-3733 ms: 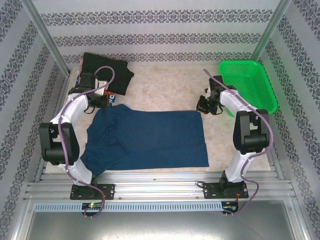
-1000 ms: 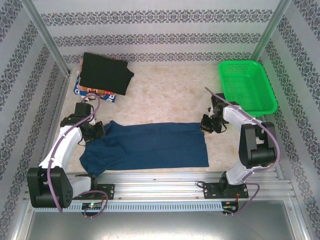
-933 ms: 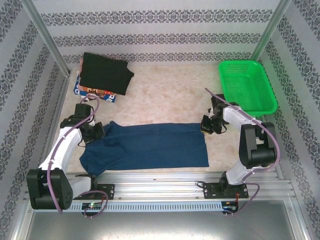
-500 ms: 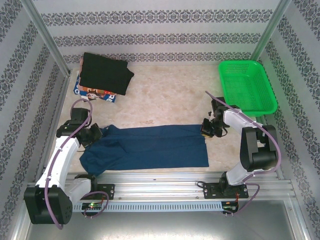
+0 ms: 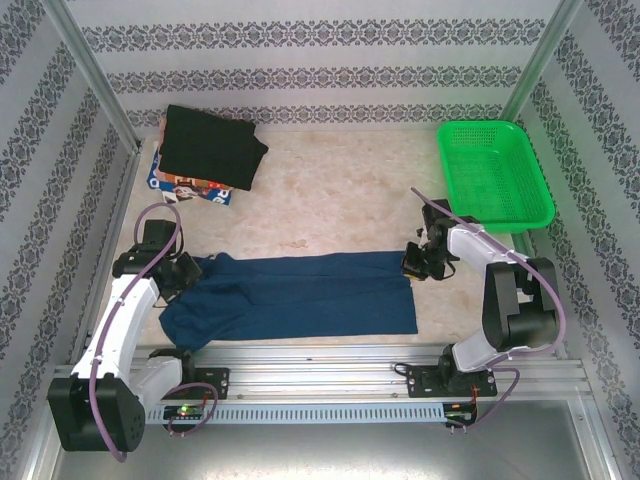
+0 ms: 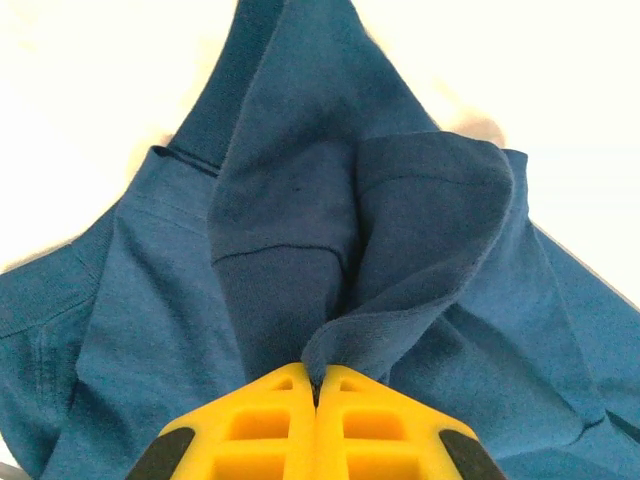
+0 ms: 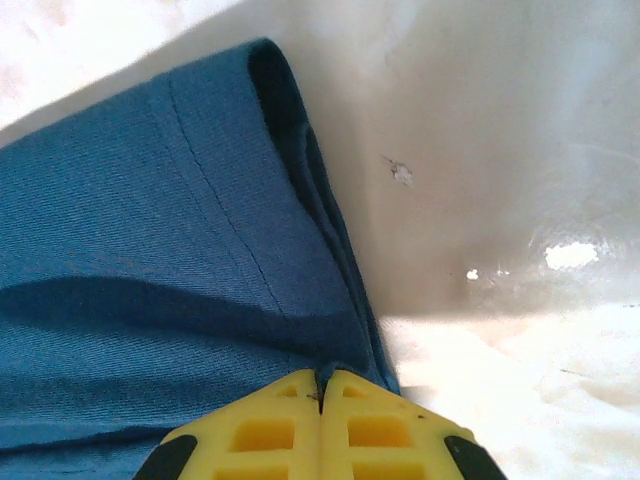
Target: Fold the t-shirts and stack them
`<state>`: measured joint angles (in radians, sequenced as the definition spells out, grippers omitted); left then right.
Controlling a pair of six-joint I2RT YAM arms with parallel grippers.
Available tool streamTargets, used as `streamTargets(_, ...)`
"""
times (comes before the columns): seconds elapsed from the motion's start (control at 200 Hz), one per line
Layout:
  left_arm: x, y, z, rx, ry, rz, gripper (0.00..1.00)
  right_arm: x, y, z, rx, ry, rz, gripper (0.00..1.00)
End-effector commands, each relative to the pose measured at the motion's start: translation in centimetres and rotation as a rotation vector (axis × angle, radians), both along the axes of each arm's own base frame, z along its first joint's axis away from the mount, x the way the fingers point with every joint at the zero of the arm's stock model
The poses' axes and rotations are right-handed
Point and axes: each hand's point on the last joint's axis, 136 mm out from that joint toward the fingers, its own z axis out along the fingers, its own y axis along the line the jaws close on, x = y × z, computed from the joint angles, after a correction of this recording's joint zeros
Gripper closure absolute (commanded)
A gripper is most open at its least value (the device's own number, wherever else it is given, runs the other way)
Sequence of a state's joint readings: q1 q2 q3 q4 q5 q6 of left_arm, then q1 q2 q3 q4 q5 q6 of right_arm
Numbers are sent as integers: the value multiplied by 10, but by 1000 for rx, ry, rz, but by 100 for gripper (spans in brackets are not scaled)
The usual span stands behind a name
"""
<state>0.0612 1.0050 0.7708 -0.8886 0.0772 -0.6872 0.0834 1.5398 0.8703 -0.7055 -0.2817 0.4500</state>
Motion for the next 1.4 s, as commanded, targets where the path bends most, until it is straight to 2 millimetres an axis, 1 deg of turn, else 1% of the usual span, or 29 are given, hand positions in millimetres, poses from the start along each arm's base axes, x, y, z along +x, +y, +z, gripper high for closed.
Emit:
streamTargets(0.0,-18,8,-11,26,84,62,100,-6,2,-2,-5,20,-9,99)
streamTargets(0.185,-27,7,-28,11,152,83,99,-11,6,-7,-10,37,4,96)
streamTargets(0.215,-29,7,-29,11,157,89,96,-12,5,-8,-10,42,1,94)
streamTargets(0.285,-33,9,-30,21,162,104,85,-15,4,-7,-19,49,-2,91)
streamTargets(0.34,-35,12,-25,33,146,126,74,-19,3,-5,-25,53,-5,84)
streamTargets(0.375,-34,13,-22,39,132,135,68,-21,2,-4,-28,53,-4,84)
streamTargets(0.44,-33,16,-14,51,113,147,65,-29,-2,-2,-46,74,-14,83)
streamTargets(0.48,-33,18,-9,65,106,153,64,-35,-5,-1,-65,92,-24,76)
streamTargets(0.505,-32,20,-5,75,101,156,63,-39,-7,-1,-74,102,-32,74)
streamTargets(0.54,-32,23,0,89,97,161,59,-43,-10,1,-91,111,-39,74)
streamTargets(0.58,-31,26,7,108,88,170,53,-46,-15,4,-120,111,-49,74)
streamTargets(0.624,-27,28,16,120,58,172,50,-43,-22,11,-153,84,-57,72)
streamTargets(0.669,-17,28,28,121,0,163,48,-37,-27,19,-177,44,-64,71)
streamTargets(0.704,-7,27,34,113,-49,148,43,-28,-28,27,-187,1,-66,69)
streamTargets(0.734,3,23,38,98,-85,124,39,-19,-26,34,-177,-45,-62,67)
streamTargets(0.789,22,14,42,61,-133,75,35,0,-16,46,-128,-133,-46,61)
streamTargets(0.834,33,9,39,53,-133,30,29,15,-5,54,-76,-191,-19,54)
streamTargets(0.894,41,9,27,63,-73,-3,22,30,7,62,-36,-230,22,46)
streamTargets(0.954,51,6,16,61,-19,-58,21,42,18,60,-10,-225,64,39)
streamTargets(0.969,52,6,10,61,10,-66,21,43,19,58,-7,-212,74,39)
streamTargets(1.049,61,10,-5,93,87,-104,20,47,19,39,-51,-113,110,39)
streamTargets(1.124,74,10,-16,87,86,-123,20,49,13,21,-98,-57,114,39)
streamTargets(1.214,82,10,-30,83,84,-121,22,52,6,9,-116,-37,88,41)
streamTargets(1.394,86,14,-56,81,116,-110,26,64,7,-11,-113,-19,79,46)
